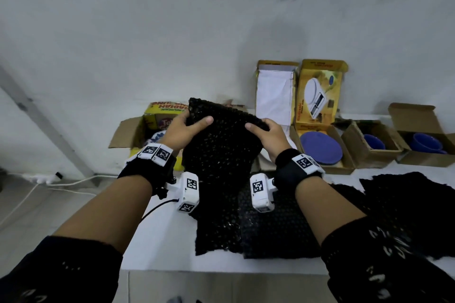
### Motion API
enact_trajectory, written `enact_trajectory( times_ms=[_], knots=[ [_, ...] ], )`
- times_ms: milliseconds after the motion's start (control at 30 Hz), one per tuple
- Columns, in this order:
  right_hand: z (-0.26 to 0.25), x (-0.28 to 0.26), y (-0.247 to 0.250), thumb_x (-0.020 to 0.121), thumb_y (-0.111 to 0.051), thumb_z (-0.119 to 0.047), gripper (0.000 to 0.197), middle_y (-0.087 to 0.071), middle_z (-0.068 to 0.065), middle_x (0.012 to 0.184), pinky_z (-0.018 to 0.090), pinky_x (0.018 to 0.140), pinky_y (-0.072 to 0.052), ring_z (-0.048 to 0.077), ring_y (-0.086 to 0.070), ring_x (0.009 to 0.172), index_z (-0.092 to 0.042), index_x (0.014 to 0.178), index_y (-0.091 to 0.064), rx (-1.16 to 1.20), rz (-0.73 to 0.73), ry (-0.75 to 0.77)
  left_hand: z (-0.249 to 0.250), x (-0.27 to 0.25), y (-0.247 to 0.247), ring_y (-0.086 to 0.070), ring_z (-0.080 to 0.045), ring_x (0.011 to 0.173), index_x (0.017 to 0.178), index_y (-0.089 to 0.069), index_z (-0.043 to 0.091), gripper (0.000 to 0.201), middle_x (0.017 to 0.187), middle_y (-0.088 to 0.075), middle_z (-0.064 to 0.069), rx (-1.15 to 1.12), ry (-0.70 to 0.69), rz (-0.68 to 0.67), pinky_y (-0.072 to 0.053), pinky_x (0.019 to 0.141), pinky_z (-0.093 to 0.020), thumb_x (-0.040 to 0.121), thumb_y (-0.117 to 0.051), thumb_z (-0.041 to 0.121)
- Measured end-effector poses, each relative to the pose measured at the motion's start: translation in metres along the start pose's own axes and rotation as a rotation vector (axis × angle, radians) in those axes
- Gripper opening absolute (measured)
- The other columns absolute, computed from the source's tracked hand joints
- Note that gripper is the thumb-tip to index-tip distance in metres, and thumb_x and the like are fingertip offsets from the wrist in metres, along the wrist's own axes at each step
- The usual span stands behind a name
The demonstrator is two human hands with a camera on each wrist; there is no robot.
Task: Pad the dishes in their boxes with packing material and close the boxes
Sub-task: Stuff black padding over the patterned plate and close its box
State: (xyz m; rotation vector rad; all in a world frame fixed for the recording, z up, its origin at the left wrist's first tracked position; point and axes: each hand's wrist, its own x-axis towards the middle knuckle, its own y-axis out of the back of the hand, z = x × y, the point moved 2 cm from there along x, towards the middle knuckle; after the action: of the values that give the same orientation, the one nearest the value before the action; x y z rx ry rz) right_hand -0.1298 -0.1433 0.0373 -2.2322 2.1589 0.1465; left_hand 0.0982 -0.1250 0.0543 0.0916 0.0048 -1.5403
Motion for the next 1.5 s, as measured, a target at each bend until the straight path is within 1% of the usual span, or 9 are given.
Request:
enact_trajectory(
  times_ms=[233,433,533,633,767,1000,1167,1367,1500],
  knots=[
    [-0.002,0.029,-0.068,0.068,-0.08,-0.041,0.056,-0.066,0.004,0.116,0.033,0.093,-0.051,0.018,-0.064,0.106,-0.017,0.113,-0.056,0.158,0.083,-0.005,0.001,0.023,0.072,-0.063,-0.025,0.105,0.103,-0.06,0.02,0.025,0.11,-0.067,-0.006,-0.022,-0.012,0.049,-0.048,0.098,-0.044,0.083,-0.068,0.007],
    [0.012,0.055,-0.127,0.083,-0.067,-0.003,0.038,-0.06,0.017,0.125,0.035,0.094,-0.049,0.023,-0.06,0.106,-0.005,0.119,-0.053,0.041,-0.026,-0.087,-0.02,0.049,0.128,-0.065,-0.031,0.103,0.102,-0.058,0.024,0.03,0.105,-0.068,-0.007,0.046,0.05,0.164,-0.051,0.092,-0.047,0.079,-0.075,0.032],
    [0.017,0.072,-0.147,0.075,-0.075,-0.022,0.05,-0.062,0.012,0.122,0.046,0.1,-0.046,0.027,-0.059,0.111,-0.008,0.118,-0.053,-0.115,0.101,-0.072,-0.044,0.066,0.158,-0.065,-0.025,0.101,0.106,-0.043,0.04,0.083,0.105,-0.065,0.001,0.229,0.166,0.172,-0.052,0.091,-0.046,0.04,-0.089,0.058],
    [0.014,0.083,-0.165,0.077,-0.076,-0.018,0.061,-0.054,0.008,0.126,0.036,0.102,-0.042,0.021,-0.052,0.116,-0.006,0.126,-0.04,-0.234,0.195,-0.03,-0.045,0.069,0.17,-0.061,-0.03,0.098,0.129,-0.021,0.026,0.102,0.092,-0.054,0.001,0.393,0.14,0.136,-0.05,0.091,-0.048,0.054,-0.09,0.03],
    [0.019,0.092,-0.182,0.074,-0.079,-0.014,0.06,-0.05,0.01,0.12,0.023,0.088,-0.038,0.02,-0.049,0.111,-0.006,0.118,-0.039,-0.409,0.192,0.071,-0.052,0.076,0.178,-0.059,-0.03,0.098,0.12,-0.036,0.012,0.07,0.097,-0.058,-0.004,0.665,0.023,0.115,-0.049,0.088,-0.041,0.069,-0.083,0.019],
    [0.039,0.104,-0.199,0.086,-0.067,-0.025,0.034,-0.048,0.012,0.128,0.031,0.102,-0.033,0.029,-0.043,0.122,-0.011,0.117,-0.063,-1.041,-0.082,0.172,-0.072,0.079,0.183,-0.048,-0.027,0.119,0.129,-0.05,0.013,0.067,0.127,-0.053,-0.011,0.994,-0.056,0.013,-0.037,0.102,-0.035,0.073,-0.078,0.036],
    [0.027,0.088,-0.2,0.086,-0.063,-0.038,0.027,-0.044,0.008,0.116,0.038,0.094,-0.036,0.025,-0.039,0.115,-0.017,0.102,-0.064,-1.077,-0.008,0.367,-0.079,0.079,0.181,-0.043,-0.03,0.121,0.131,-0.048,0.013,0.067,0.128,-0.051,-0.012,1.059,-0.091,0.01,-0.036,0.103,-0.037,0.076,-0.075,0.037],
    [0.037,0.058,-0.221,0.098,-0.035,-0.046,0.049,-0.064,0.009,0.094,0.035,0.089,-0.026,0.025,-0.056,0.093,-0.009,0.088,-0.065,-1.436,-0.601,0.288,-0.083,0.079,0.178,-0.047,-0.032,0.116,0.127,-0.05,0.013,0.062,0.125,-0.047,-0.012,1.059,-0.086,0.025,-0.041,0.099,-0.039,0.075,-0.077,0.032],
    [0.029,0.055,-0.22,0.099,-0.033,-0.046,0.047,-0.057,0.008,0.104,0.038,0.094,-0.026,0.024,-0.049,0.102,-0.012,0.098,-0.066,-1.383,-0.482,0.366,-0.088,0.077,0.181,-0.046,-0.033,0.113,0.126,-0.053,0.012,0.063,0.122,-0.044,-0.013,1.06,-0.119,0.047,-0.042,0.099,-0.042,0.074,-0.075,0.042]
  ],
)
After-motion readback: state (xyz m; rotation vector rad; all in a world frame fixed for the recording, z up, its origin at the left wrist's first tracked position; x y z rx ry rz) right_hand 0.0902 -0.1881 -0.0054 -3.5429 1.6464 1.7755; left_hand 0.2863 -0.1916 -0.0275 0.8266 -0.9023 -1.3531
